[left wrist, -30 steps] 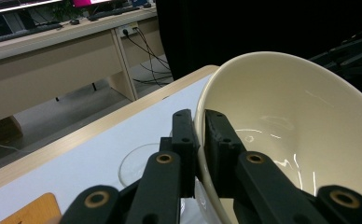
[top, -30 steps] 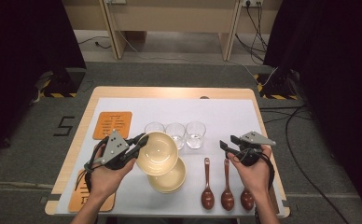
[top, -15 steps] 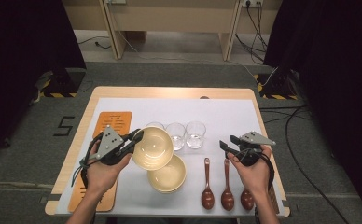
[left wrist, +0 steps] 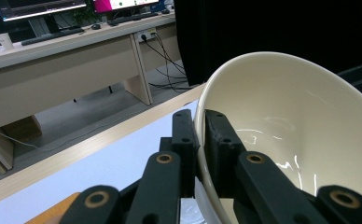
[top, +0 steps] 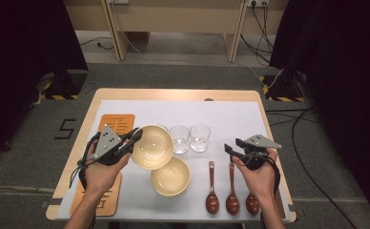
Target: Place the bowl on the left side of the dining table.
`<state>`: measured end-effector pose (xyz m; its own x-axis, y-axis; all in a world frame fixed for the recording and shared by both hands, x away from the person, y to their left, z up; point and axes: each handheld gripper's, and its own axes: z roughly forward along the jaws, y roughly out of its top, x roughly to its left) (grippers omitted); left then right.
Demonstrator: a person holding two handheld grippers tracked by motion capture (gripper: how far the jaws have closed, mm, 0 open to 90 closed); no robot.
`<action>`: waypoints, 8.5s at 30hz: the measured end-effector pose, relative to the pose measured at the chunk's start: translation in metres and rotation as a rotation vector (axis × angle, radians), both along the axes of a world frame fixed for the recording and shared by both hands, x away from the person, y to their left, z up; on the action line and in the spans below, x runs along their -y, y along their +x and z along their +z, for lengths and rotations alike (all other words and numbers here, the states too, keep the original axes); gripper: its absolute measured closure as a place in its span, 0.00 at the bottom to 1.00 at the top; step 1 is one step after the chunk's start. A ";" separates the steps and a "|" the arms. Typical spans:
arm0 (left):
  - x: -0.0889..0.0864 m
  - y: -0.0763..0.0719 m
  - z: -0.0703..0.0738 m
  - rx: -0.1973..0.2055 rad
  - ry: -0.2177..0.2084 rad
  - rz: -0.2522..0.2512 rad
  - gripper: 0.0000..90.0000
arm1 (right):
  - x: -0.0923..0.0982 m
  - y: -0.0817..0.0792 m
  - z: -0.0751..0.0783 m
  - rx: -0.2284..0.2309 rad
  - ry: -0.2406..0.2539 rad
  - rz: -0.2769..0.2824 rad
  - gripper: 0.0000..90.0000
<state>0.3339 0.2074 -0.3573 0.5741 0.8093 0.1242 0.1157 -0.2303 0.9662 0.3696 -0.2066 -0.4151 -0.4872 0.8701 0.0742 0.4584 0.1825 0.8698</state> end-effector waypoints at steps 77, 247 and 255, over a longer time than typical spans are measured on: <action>-0.048 0.046 0.007 0.002 -0.018 0.163 0.91 | 0.000 0.001 -0.003 -0.004 -0.004 -0.005 0.53; -0.107 0.058 -0.062 -0.229 -0.174 0.425 0.49 | 0.009 0.011 -0.030 -0.462 -0.103 -0.141 0.72; -0.104 0.057 -0.062 -0.228 -0.169 0.420 0.49 | 0.003 0.018 -0.038 -0.529 -0.111 -0.154 0.76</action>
